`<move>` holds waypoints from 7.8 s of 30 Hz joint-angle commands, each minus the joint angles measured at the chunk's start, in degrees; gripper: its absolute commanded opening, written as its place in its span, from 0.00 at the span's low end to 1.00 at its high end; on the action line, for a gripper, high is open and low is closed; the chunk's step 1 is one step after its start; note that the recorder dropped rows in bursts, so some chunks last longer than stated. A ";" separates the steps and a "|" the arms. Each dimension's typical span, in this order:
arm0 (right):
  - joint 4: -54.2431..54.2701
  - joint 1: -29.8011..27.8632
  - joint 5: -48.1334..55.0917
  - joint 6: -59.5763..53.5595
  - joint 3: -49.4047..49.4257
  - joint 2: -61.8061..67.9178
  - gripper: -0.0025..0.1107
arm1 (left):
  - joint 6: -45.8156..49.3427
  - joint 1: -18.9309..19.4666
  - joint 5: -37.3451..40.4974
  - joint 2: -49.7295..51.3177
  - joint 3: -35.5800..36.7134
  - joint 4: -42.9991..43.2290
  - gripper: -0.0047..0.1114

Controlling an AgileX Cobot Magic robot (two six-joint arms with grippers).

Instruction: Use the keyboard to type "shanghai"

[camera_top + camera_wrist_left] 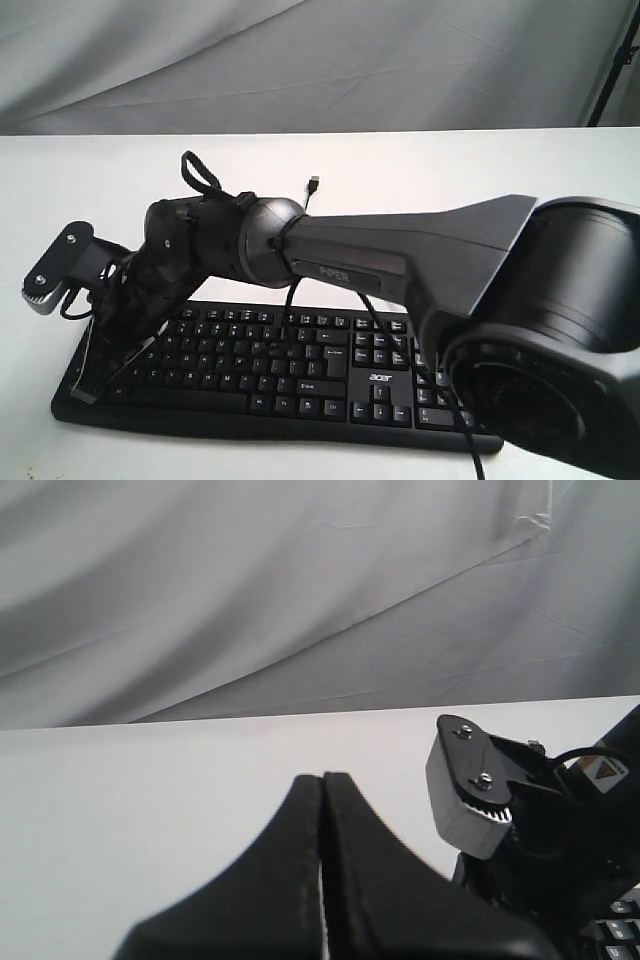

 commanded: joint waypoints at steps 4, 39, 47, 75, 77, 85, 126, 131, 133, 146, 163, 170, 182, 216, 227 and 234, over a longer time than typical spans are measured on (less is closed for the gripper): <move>-1.21 0.55 0.99 0.48 -1.18 -0.13 0.02 | -0.15 -0.37 -0.34 -0.14 0.10 0.00 0.04; -1.36 -2.34 -8.70 2.97 28.17 -17.05 0.02 | -0.15 -0.37 -0.34 -0.14 0.10 0.00 0.04; -2.04 -2.44 -8.51 3.45 29.94 -17.20 0.02 | -0.15 -0.37 -0.34 -0.14 0.10 0.00 0.04; -4.98 -2.44 -8.02 5.24 30.78 -17.91 0.02 | -0.15 -0.37 -0.34 -0.14 0.10 0.00 0.04; -4.98 -2.44 -8.04 5.37 30.88 -17.42 0.02 | -0.15 -0.37 -0.34 -0.14 0.10 0.00 0.04; -4.61 -2.44 -8.30 5.37 30.88 -15.92 0.02 | -0.15 -0.37 -0.34 -0.14 0.10 0.00 0.04; -4.35 -2.34 -10.68 3.08 23.83 -13.15 0.02 | -0.15 -0.37 -0.34 -0.14 0.10 0.00 0.04; -4.11 -2.34 -10.44 3.08 23.83 -12.60 0.02 | -0.15 -0.37 -0.34 -0.14 0.10 0.00 0.04; -3.38 -2.34 -10.20 3.08 23.83 -12.17 0.02 | -0.15 -0.37 -0.34 -0.14 0.10 0.00 0.04; -5.56 -2.34 -8.68 3.86 23.83 -15.26 0.02 | -0.15 -0.37 -0.34 -0.14 0.10 0.00 0.04; -9.70 -2.75 -7.06 9.32 25.97 -16.04 0.02 | -0.15 -0.37 -0.34 -0.14 0.10 0.00 0.04; -9.59 -2.75 -8.45 8.94 26.44 -16.04 0.02 | -0.15 -0.37 -0.34 -0.14 0.10 0.00 0.04; -8.86 -2.75 -8.56 8.94 26.44 -14.54 0.02 | -0.15 -0.37 -0.34 -0.14 0.10 0.00 0.04; -9.74 1.74 1.58 7.21 0.71 -2.79 0.02 | -0.15 -0.37 -0.34 -0.14 0.10 0.00 0.04; -9.31 1.78 4.96 6.61 -4.57 0.90 0.02 | -0.15 -0.37 -0.34 -0.14 0.10 0.00 0.04; -8.02 1.78 6.01 5.94 -4.57 1.72 0.02 | -0.15 -0.37 -0.34 -0.14 0.10 0.00 0.04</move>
